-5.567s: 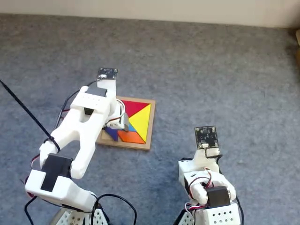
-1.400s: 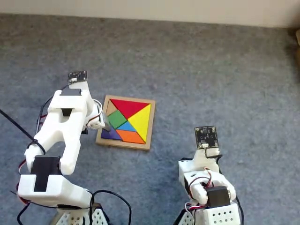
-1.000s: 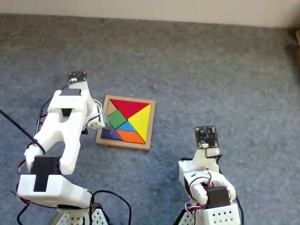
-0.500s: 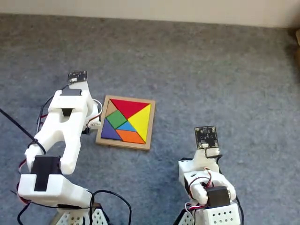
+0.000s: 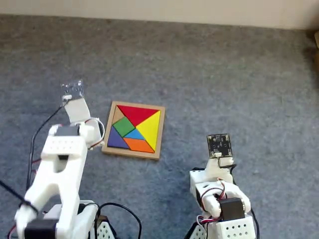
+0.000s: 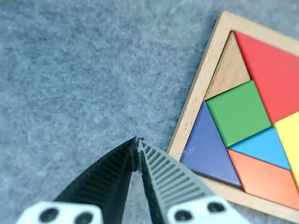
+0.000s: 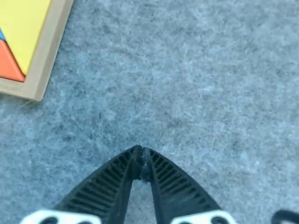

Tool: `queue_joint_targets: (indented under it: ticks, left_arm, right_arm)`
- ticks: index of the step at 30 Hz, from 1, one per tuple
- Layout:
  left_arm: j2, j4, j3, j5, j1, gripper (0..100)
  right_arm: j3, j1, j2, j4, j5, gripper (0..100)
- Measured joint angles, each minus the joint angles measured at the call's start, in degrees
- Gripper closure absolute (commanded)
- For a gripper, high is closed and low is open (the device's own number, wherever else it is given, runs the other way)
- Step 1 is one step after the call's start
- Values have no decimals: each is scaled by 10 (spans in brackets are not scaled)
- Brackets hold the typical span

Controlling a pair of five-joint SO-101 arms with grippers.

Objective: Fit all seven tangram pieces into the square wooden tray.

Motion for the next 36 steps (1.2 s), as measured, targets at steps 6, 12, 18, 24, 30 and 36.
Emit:
queue_joint_targets:
  ticks: [6, 12, 18, 24, 30, 36]
  left_arm:
    - [-90, -160, 124, -2, 0, 995]
    - [-187, -284, 232, -2, 0, 995]
    - [-296, -357, 321, -2, 0, 995]
    - [-422, -375, 378, -2, 1, 995]
    - [-521, -331, 380, -1, 0, 995]
    - [-563, -280, 380, -1, 0, 995]
  right_arm:
    - [0, 0, 0, 0, 0, 982]
    - [0, 0, 0, 0, 0, 982]
    - [0, 0, 0, 0, 0, 982]
    - [0, 0, 0, 0, 0, 982]
    - [0, 0, 0, 0, 0, 982]
    - [0, 0, 0, 0, 0, 982]
